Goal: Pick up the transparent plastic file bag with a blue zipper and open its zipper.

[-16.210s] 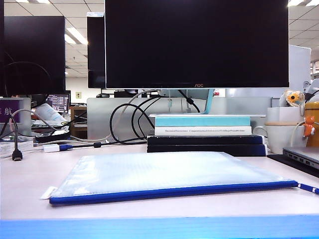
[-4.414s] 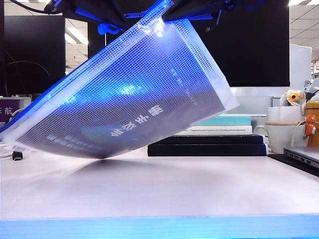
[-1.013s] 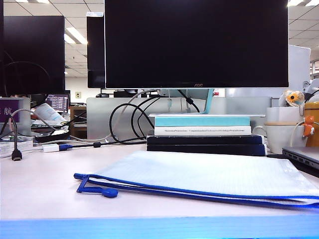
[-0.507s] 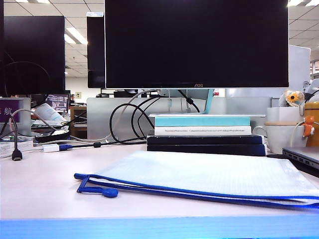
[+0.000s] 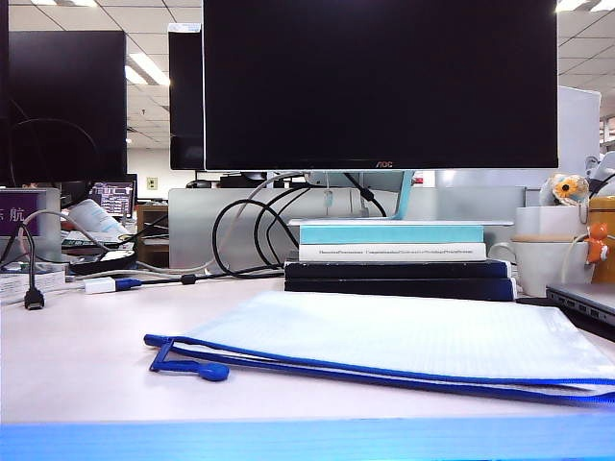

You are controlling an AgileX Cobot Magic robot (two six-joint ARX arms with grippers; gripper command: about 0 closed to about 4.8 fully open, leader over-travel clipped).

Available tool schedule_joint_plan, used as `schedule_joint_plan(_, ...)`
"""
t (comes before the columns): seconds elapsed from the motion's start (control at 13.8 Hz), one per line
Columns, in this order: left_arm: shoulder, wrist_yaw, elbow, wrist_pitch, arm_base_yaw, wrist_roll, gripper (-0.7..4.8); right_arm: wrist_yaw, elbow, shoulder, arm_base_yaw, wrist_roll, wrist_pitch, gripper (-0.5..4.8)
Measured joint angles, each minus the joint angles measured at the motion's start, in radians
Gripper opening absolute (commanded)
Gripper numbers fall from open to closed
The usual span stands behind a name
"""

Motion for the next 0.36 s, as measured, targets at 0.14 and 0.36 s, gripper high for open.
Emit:
schedule_joint_plan(0.14, 0.000, 0.003, 0.000, -0.011, 0.000, 0.000, 0.25, -0.023, 0.000, 0.000, 0.000, 0.007, 0.000, 0.13)
schedule_joint_plan(0.36, 0.000, 0.003, 0.000, -0.011, 0.000, 0.000, 0.25, -0.023, 0.000, 0.000, 0.000, 0.007, -0.019, 0.13)
